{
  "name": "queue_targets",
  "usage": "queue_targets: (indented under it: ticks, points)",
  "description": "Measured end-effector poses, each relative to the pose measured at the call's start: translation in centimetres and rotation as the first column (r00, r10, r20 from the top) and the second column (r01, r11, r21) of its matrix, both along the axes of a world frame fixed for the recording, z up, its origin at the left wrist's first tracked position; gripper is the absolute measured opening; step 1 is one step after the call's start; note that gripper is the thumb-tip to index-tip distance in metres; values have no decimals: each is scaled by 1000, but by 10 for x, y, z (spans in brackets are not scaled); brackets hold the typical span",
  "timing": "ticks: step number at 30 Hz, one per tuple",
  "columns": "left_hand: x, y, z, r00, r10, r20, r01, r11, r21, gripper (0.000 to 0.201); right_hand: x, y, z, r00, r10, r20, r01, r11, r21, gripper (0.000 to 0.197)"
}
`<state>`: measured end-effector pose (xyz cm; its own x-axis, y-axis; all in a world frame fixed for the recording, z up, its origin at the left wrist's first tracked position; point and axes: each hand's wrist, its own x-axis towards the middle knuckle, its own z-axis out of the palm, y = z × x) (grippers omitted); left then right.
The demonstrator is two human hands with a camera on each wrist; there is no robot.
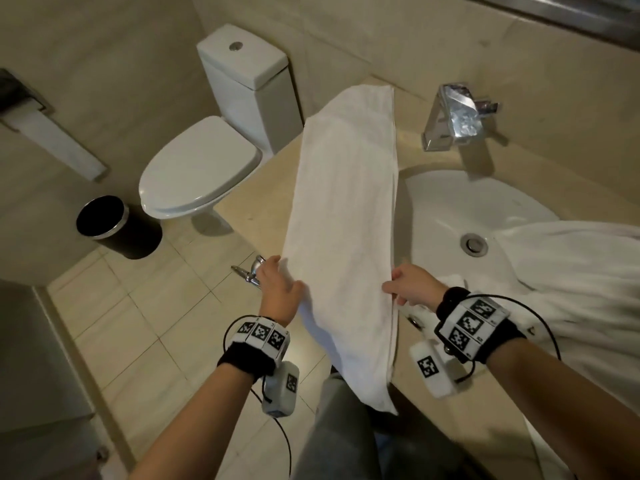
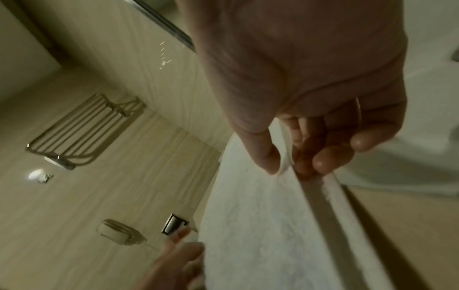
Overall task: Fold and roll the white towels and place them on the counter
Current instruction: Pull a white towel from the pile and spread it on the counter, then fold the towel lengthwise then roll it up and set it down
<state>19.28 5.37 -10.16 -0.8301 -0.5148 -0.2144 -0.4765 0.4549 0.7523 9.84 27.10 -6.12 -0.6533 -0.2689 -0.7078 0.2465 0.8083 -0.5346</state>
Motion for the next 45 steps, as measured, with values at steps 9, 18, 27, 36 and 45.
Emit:
queue_targets:
  ticks: [9, 18, 27, 36, 45]
  points:
    - [38, 4, -17, 954, 122, 273, -238, 863, 447, 48, 35, 10, 7, 991, -116, 62, 119, 991, -58, 14]
    - [70, 8, -10, 959, -91, 267, -134, 683, 718, 41, 63, 21, 4, 971, -226, -79, 219, 972, -86, 23]
    - [84, 16, -6, 841, -312, 442, 28, 841, 540, 50, 91, 40, -1, 992, -120, -38, 117, 990, -79, 13]
    - [83, 34, 12, 941, -165, 296, -54, 790, 611, 33, 109, 45, 2, 985, -115, -130, 78, 962, -263, 19]
    - [34, 48, 59, 994, -50, 93, -15, 803, 596, 31, 37, 66, 12, 891, -429, -147, 361, 867, -344, 23]
